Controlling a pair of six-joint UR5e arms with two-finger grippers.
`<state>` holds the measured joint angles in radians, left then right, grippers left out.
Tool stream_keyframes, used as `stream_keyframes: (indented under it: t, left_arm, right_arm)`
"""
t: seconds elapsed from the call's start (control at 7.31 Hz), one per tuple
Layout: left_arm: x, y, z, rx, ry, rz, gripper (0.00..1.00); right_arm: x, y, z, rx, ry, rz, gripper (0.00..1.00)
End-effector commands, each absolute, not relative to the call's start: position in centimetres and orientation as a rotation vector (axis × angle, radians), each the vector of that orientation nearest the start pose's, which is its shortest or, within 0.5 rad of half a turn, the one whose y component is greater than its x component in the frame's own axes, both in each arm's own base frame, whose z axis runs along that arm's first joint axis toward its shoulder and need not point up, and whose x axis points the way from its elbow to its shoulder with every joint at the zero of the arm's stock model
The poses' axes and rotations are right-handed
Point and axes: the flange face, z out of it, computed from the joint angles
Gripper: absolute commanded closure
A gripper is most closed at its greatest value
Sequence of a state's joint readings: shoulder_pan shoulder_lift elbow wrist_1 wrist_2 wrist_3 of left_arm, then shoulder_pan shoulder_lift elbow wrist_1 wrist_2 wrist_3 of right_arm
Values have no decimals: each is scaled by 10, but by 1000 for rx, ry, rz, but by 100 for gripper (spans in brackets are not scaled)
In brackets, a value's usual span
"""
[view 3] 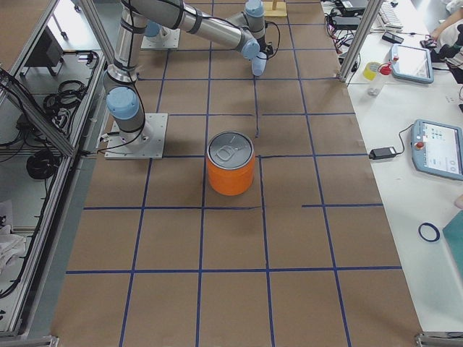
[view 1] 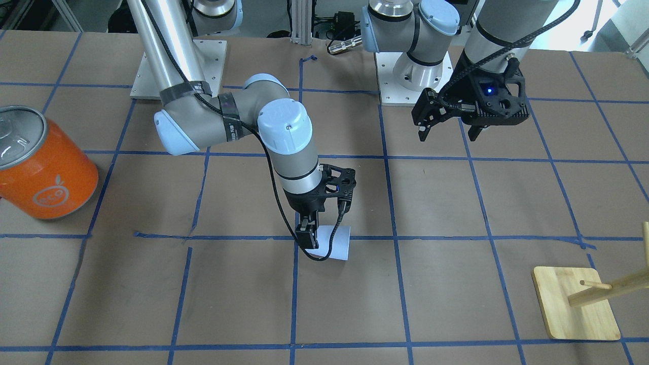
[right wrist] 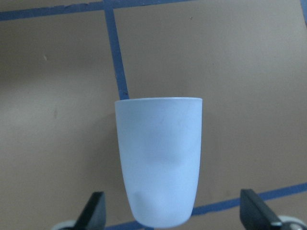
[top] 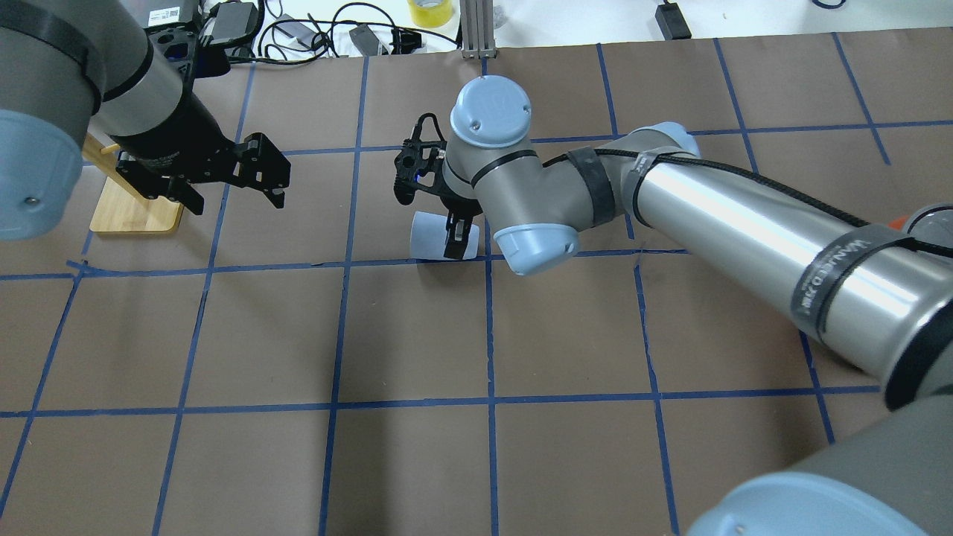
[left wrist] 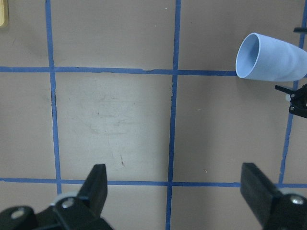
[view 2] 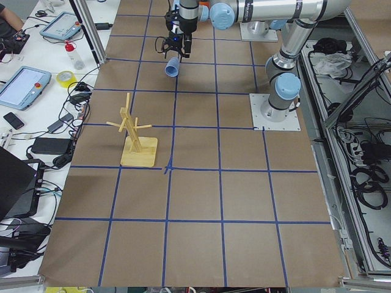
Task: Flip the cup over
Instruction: 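Open the right gripper, laying the cup on its side, then raise the right gripper away while the left gripper reaches toward the cup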
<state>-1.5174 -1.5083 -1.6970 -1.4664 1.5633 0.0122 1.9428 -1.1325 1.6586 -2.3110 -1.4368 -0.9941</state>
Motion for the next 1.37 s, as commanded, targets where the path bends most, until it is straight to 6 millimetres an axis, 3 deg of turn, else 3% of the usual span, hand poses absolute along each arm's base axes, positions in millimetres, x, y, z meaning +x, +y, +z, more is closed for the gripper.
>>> stream_keyframes:
  t: [0.0, 0.14, 0.27, 0.41, 0.68, 0.82, 1.09, 1.23]
  left_arm:
    - [-107, -477, 462, -55, 3132, -43, 0]
    - [-108, -482, 458, 40, 3146, -56, 0]
    - [-115, -489, 450, 65, 3189, -69, 0]
    - [-129, -505, 431, 66, 3341, -163, 0]
    - [-138, -533, 346, -2, 3447, -173, 0]
    - [-140, -546, 320, -1, 3471, -189, 0]
    - [-149, -560, 271, -123, 3579, -22, 0]
    - [-157, -562, 256, -151, 3615, 30, 0]
  right_arm:
    - [307, -530, 351, -1765, 2482, -279, 0]
    - [284, -526, 377, -1655, 2560, -283, 0]
    - [261, -523, 388, -1448, 2685, -222, 0]
    - [238, -517, 407, -1344, 2742, -195, 0]
    - [175, -495, 452, -1002, 2961, -129, 0]
    - [148, -487, 475, -855, 3047, -174, 0]
    - [120, -488, 484, -398, 3135, -195, 0]
    - [115, -487, 491, -250, 3155, -217, 0]
